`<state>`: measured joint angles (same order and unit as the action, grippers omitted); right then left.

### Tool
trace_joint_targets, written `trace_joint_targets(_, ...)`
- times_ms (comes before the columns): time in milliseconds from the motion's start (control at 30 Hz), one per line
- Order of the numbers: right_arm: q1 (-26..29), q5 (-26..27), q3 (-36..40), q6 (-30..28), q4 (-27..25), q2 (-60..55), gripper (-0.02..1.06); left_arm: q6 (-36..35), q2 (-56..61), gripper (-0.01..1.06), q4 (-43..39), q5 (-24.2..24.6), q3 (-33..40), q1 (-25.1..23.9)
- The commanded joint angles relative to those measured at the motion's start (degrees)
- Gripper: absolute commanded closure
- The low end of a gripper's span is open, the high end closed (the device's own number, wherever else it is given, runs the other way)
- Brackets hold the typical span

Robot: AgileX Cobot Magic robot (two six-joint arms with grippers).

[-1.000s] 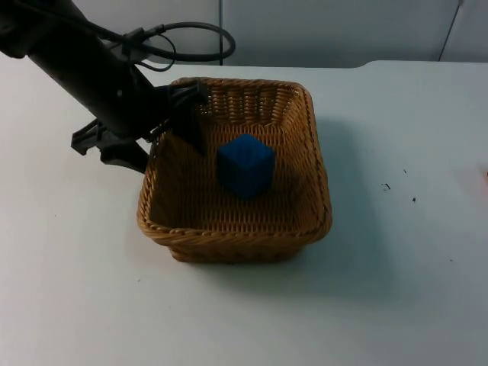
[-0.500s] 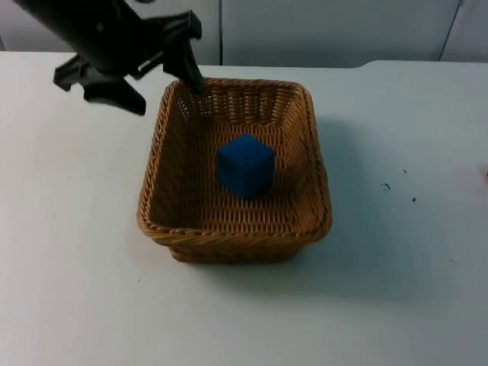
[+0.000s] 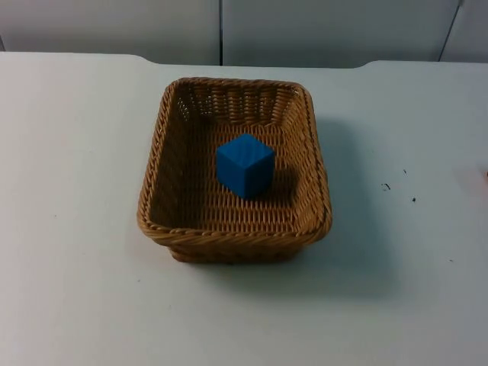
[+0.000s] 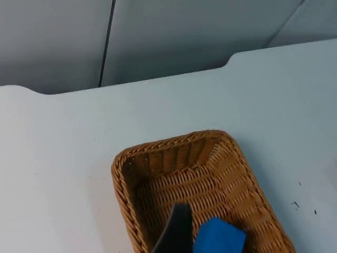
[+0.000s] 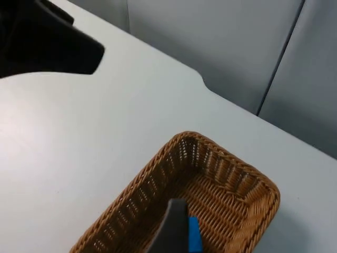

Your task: Pick up the basket with the left hand and place the blue cube into the basket with the right hand.

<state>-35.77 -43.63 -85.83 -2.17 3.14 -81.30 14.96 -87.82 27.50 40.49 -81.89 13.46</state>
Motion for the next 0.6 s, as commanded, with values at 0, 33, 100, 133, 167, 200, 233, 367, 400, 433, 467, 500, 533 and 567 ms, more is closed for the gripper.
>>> trace_joint_targets(0,-0.18,0.87,-0.17,-1.03,0.13,2.36,0.27,-0.09,3.68,0.30,-2.42,3.56,0.01,0.13)
trace_joint_targets(33,-0.18,0.87,-0.17,-1.32,0.13,3.24,0.27,-0.09,4.85,0.30,-3.08,4.96,0.01,0.13)
trace_joint_targets(100,-0.18,0.87,-0.17,-1.43,0.13,4.23,0.27,-0.09,6.12,0.30,-3.49,6.37,0.01,0.13)
trace_joint_targets(133,-0.18,0.87,0.10,-1.57,0.13,5.30,0.27,-0.09,7.32,0.30,-3.48,7.40,0.01,0.13)
trace_joint_targets(167,-0.18,1.27,0.59,-2.19,0.13,6.28,0.27,-0.09,8.25,0.30,-3.63,8.27,0.01,0.13)
trace_joint_targets(200,-0.18,1.97,1.44,-2.42,0.00,7.56,0.27,-0.09,9.43,0.30,-3.95,8.99,0.01,0.13)
trace_joint_targets(233,-0.18,1.97,1.44,-2.42,0.00,7.56,0.27,-0.09,9.43,0.30,-3.95,8.99,0.01,0.13)
trace_joint_targets(367,-0.18,5.49,8.66,-2.54,-0.08,14.32,0.27,-0.09,15.74,0.30,-5.24,9.33,2.34,0.13)
trace_joint_targets(400,-0.18,5.49,8.66,-2.54,-0.08,14.32,0.27,-0.09,15.74,0.30,-5.24,9.33,2.34,0.13)
trace_joint_targets(433,-0.18,6.41,10.93,-2.54,-0.37,16.01,0.27,-0.09,17.79,0.30,-5.62,8.51,3.84,0.13)
trace_joint_targets(467,-0.18,7.72,13.28,-2.54,-0.63,17.44,0.27,-0.09,19.63,0.30,-6.04,7.32,6.15,0.13)
trace_joint_targets(500,-0.18,9.19,15.30,-2.54,-1.11,19.17,0.27,-0.09,21.90,0.30,-6.44,5.62,8.96,0.13)
trace_joint_targets(533,-0.18,10.58,17.79,-2.54,-1.95,20.86,0.27,-0.09,24.33,0.30,-6.69,4.21,11.61,0.13)
trace_joint_targets(567,-0.18,10.58,17.79,-2.54,-1.95,20.86,0.27,-0.09,24.33,0.30,-6.69,4.21,11.61,0.13)
